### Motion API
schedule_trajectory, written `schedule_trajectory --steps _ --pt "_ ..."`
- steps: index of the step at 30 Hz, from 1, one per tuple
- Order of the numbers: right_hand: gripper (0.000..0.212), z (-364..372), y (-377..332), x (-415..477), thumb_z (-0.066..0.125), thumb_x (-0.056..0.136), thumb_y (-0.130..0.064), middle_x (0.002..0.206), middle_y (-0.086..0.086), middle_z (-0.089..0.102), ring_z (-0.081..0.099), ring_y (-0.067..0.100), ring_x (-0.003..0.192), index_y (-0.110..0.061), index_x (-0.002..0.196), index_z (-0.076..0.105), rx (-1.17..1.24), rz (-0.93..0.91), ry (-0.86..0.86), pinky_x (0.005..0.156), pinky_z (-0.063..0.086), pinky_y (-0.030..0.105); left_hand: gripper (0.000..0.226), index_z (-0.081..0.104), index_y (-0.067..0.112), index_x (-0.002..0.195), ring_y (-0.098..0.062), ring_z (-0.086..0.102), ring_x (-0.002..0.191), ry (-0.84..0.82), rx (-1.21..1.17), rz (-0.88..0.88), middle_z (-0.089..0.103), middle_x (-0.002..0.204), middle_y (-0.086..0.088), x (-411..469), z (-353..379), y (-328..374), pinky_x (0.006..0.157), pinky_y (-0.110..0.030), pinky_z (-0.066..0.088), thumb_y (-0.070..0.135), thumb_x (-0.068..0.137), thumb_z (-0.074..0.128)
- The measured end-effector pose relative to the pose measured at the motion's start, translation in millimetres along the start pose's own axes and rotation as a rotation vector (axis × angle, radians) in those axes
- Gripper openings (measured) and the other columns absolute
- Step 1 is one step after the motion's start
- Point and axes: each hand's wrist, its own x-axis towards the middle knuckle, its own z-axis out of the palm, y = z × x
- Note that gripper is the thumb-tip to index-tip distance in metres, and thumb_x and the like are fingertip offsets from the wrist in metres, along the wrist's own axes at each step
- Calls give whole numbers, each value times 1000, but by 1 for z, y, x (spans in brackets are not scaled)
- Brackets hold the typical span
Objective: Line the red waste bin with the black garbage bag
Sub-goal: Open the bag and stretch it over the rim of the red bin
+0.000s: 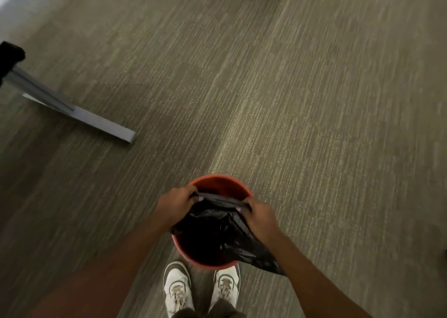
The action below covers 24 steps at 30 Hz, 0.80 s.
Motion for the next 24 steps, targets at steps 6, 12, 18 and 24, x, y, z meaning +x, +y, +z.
schedule_trajectory --steps 6,12,18,24 --pt "17 8 32 85 73 78 -22 81 11 69 56 18 70 -8 87 71 29 60 -60 61 33 25 27 62 23 76 -28 65 84 13 -90 -102 69 85 -7 67 12 -18 70 -34 50 50 77 67" --pt "16 18 56 138 76 75 -20 63 1 56 50 12 58 -5 76 69 77 31 -124 48 33 17 37 50 23 57 -26 59 69 -4 -114 -108 56 61 -1 116 30 -42 60 -31 39 44 85 60" --pt "43 37 88 167 66 86 -28 49 4 42 37 15 46 0 56 54 115 152 -24 49 27 28 36 63 14 75 -26 59 72 45 -94 -198 61 70 -6 148 47 -55 62 -30 43 47 86 54" --pt "57 55 94 175 62 88 -33 44 2 27 26 17 41 -17 46 27 57 230 87 46 18 30 38 63 14 75 -28 63 75 11 -47 -243 61 70 -6 167 54 -58 65 -32 48 50 86 56"
